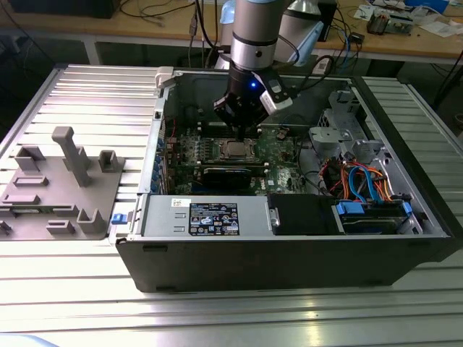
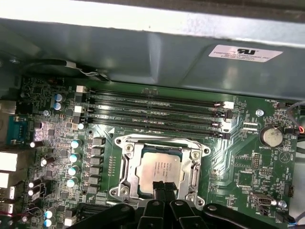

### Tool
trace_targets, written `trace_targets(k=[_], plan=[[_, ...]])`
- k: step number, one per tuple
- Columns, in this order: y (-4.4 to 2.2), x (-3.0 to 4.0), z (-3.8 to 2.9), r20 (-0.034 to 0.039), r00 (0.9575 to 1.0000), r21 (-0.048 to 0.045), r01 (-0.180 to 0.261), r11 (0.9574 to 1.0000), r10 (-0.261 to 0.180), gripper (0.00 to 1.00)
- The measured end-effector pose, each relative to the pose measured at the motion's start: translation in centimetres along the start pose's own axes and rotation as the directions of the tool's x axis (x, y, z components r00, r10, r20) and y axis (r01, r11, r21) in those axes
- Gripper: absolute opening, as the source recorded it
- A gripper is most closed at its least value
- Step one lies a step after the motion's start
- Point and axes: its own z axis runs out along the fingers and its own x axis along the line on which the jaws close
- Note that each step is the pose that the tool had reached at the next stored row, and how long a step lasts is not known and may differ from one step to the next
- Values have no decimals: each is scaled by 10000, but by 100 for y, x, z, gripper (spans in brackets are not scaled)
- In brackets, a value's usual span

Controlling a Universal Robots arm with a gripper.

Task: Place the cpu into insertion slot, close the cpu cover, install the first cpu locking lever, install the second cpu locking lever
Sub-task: 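Install the second cpu locking lever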

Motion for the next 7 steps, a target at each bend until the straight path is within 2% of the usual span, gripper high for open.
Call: trace_targets(k=[7], plan=[[0, 0, -13, 0, 10000, 0, 1, 10000, -1, 11]])
